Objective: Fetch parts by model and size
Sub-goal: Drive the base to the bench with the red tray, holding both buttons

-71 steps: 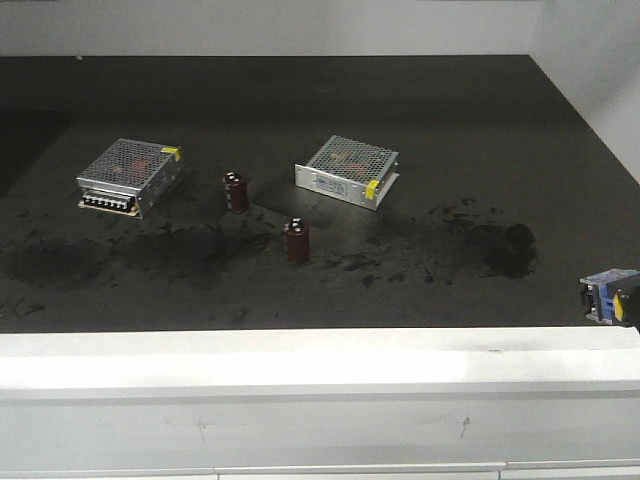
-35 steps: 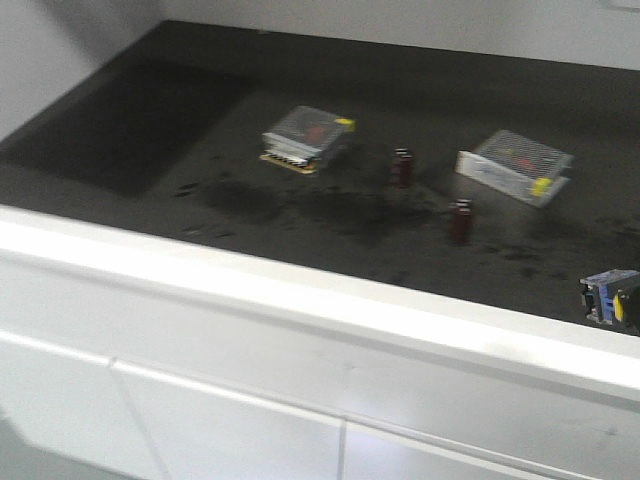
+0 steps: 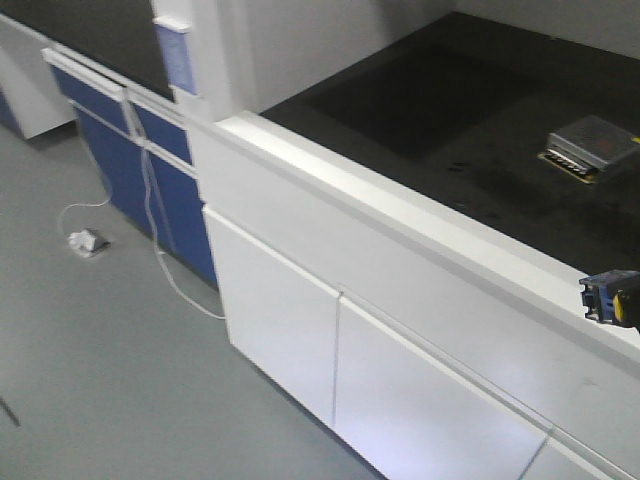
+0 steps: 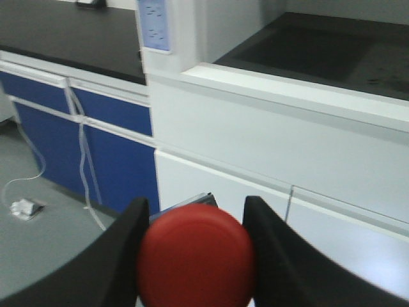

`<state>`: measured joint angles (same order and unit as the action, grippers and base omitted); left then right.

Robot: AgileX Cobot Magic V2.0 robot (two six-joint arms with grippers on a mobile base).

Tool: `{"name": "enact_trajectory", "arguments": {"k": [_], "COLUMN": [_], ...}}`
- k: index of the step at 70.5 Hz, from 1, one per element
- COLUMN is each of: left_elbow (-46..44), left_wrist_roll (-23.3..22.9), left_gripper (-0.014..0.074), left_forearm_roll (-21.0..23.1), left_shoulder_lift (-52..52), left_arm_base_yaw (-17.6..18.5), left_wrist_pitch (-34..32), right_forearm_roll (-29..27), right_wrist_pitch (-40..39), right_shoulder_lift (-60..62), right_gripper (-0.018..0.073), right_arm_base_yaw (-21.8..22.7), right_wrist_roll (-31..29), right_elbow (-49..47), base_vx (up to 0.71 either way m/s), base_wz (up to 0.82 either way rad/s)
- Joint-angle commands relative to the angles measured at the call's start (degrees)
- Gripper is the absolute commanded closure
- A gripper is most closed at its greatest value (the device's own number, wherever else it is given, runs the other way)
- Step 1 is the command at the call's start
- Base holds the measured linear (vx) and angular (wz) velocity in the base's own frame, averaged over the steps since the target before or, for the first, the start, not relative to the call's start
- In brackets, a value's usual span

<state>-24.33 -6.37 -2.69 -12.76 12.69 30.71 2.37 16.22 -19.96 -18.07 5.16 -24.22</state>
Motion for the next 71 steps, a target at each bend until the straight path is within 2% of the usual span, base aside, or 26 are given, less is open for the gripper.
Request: {"name": "enact_trajectory", "arguments": {"k": [1, 44, 71], "left_elbow": [-1.3, -1.3, -1.3], "left_wrist_roll": [0.0, 0.0, 0.0], "left_gripper": [0.0603, 0.0604, 0.0604], "left_forearm_roll": [0.0, 0.0, 0.0], "left_shoulder_lift": [-0.6, -0.6, -0.6], "left_arm_base_yaw": [0.3, 0.3, 0.3], "left_wrist_pitch": [-4.3, -4.0, -4.0], "right_forearm_roll": [0.2, 0.2, 0.2], "right_wrist_pitch": [-4.6, -4.6, -4.6], "right_shoulder_lift": [-0.4, -0.4, -0.4], "right_gripper": [0.0567, 0.0567, 0.0567], "right_arm_base_yaw": [0.2, 0.2, 0.2], "right_wrist_roll": [-0.4, -0.4, -0.4], "right_elbow": [-1.7, -1.7, -1.7], "base_vx": [-0.09, -0.06, 0.06], "base_wz": [0.83, 0.95, 0.28]}}
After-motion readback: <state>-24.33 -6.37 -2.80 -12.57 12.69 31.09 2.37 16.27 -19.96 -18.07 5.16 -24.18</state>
